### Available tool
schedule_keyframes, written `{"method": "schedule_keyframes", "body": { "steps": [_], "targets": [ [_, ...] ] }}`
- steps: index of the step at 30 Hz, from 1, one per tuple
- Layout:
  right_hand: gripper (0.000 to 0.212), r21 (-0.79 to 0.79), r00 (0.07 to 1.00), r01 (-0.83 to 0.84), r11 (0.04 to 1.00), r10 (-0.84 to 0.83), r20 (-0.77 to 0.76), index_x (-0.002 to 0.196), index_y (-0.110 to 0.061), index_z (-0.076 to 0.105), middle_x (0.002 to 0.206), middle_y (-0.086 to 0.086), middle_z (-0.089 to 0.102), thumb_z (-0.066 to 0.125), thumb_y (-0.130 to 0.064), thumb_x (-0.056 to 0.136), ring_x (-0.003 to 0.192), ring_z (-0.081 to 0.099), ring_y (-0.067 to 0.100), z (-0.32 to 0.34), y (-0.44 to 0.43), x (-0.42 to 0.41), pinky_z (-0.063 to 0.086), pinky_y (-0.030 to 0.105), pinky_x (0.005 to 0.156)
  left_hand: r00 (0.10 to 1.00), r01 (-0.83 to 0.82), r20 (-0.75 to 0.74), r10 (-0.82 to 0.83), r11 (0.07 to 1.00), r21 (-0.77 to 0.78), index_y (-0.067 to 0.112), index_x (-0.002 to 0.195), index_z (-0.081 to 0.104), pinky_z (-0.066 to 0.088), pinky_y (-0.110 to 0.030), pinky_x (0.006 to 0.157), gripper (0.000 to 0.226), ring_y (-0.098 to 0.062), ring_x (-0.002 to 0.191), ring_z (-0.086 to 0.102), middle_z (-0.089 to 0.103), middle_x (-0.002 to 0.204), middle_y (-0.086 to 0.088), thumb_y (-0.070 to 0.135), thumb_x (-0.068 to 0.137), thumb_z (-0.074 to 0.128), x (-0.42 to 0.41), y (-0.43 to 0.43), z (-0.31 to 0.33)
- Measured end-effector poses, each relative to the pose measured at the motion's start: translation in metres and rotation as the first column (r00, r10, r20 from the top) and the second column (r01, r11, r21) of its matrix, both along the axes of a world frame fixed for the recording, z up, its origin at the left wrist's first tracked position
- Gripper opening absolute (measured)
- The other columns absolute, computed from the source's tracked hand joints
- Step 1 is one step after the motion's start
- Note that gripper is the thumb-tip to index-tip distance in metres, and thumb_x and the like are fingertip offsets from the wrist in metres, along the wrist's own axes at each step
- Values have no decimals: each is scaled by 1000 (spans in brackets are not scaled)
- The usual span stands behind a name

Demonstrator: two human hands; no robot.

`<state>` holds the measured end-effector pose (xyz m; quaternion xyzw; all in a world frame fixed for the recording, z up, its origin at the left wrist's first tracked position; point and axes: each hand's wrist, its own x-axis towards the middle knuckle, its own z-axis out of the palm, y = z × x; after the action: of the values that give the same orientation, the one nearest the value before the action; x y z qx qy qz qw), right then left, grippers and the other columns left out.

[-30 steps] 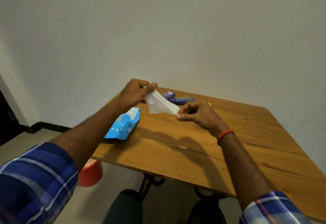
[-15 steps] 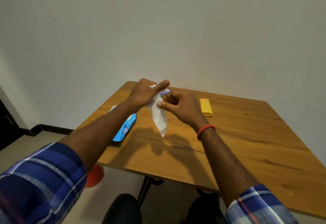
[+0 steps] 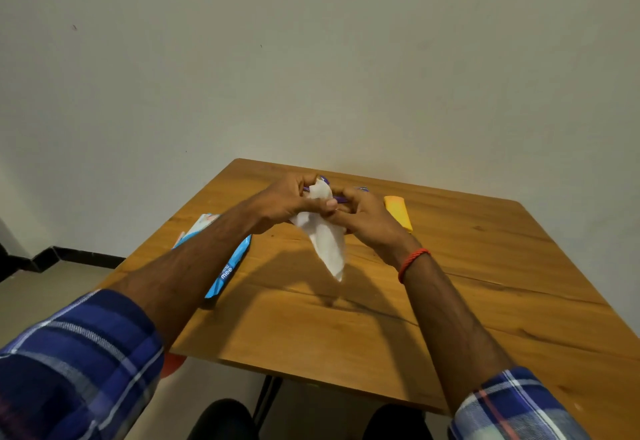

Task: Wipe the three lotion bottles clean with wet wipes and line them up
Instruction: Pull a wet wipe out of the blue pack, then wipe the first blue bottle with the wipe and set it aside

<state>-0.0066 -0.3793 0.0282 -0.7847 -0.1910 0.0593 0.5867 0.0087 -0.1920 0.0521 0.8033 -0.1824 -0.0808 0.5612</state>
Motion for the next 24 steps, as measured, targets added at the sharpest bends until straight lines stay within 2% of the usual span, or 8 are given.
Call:
{"method": "schedule_keyframes", "body": {
  "steps": [2,5,7,9,12,16,20,24],
  "targets": [
    [31,-83,999,33,996,-30,35,120,-16,68,112,0,74,70,-25,90,102,70,16,0,-5,3,58,36,87,999,26,-21,-26,999,42,21,106,65,61,-33,74,35,-21,92,72,73,104,-4,32,74,76,7,4,0],
    [23,-211,992,117,970,-105,67,100,-15,76,95,3,77,77,-30,83,88,72,24,-6,-12,11,59,45,80,998,37,-47,-32,993,113,20,98,65,60,-28,64,17,-17,82,73,73,96,-2,17,84,73,19,8,0],
    [17,-265,991,131,955,-120,58,80,-17,74,80,1,74,81,-32,79,76,68,25,-9,-16,15,55,44,69,997,63,-46,-56,985,163,19,96,64,60,-28,62,15,-19,79,73,74,93,-4,11,85,72,28,12,-5],
    [27,-298,990,137,945,-128,51,71,-13,67,73,4,69,81,-34,79,69,61,22,-13,-18,18,47,38,62,995,92,-50,-84,978,185,16,97,64,59,-26,61,17,-22,79,74,76,93,-6,9,85,73,36,15,-9],
    [26,-252,985,174,952,-171,36,86,-12,66,90,9,71,78,-36,82,81,66,25,-21,-20,20,53,41,68,996,63,-67,-51,979,196,12,101,65,58,-27,64,20,-25,82,75,77,93,-7,13,83,75,48,17,-15],
    [24,-166,970,243,956,-242,26,106,-18,58,104,3,67,68,-34,91,93,67,21,-26,-23,26,58,44,80,992,-123,-6,127,965,231,13,100,67,53,-23,61,26,-17,79,75,77,91,-1,30,83,76,71,21,-26],
    [14,-152,958,286,946,-279,67,104,-29,53,105,-6,63,63,-32,94,92,66,13,-30,-24,32,61,40,77,947,-320,115,300,910,263,16,90,67,49,-18,51,24,-16,67,71,75,85,-2,35,81,78,99,27,-38],
    [15,-168,960,280,945,-273,63,100,-37,52,113,-4,63,64,-31,93,98,66,16,-37,-23,39,61,40,79,851,-522,263,455,788,327,21,85,64,59,-38,68,29,-18,77,68,71,88,0,38,73,84,129,37,-55]
  ]
}}
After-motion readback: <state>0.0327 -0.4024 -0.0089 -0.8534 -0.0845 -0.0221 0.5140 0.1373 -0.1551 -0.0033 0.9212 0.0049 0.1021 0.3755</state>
